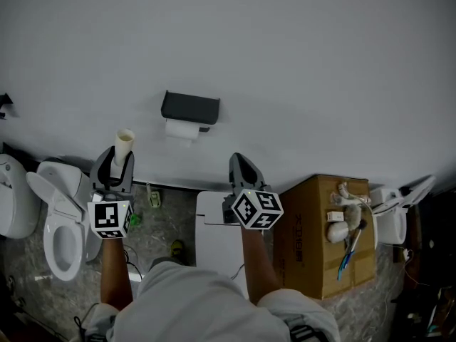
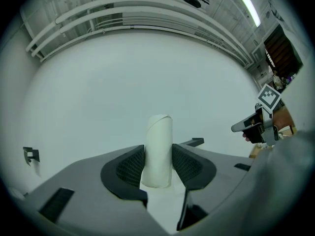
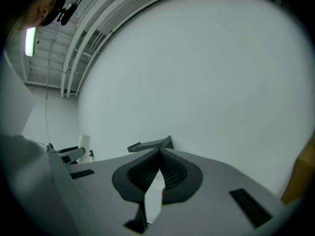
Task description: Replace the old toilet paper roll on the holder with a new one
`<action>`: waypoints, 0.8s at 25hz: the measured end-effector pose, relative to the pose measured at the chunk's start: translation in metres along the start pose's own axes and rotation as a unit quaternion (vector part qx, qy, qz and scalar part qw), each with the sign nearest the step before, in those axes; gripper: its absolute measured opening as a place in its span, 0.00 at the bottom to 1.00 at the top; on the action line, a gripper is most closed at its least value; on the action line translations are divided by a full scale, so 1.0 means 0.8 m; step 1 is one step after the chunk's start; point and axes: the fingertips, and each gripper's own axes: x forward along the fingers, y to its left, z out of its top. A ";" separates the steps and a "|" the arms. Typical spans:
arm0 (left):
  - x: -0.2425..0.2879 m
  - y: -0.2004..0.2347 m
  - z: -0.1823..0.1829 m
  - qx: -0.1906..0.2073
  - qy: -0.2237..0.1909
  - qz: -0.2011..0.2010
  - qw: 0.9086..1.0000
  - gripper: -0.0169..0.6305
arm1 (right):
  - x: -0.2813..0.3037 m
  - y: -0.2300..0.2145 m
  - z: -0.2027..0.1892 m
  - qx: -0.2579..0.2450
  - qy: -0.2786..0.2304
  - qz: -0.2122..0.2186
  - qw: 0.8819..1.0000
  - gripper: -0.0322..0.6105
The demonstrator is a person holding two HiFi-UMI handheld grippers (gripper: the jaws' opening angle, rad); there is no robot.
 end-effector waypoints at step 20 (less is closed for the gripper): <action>-0.003 -0.008 0.009 -0.010 -0.010 -0.001 1.000 0.33 | -0.022 -0.022 0.014 -0.025 -0.012 -0.025 0.999 0.06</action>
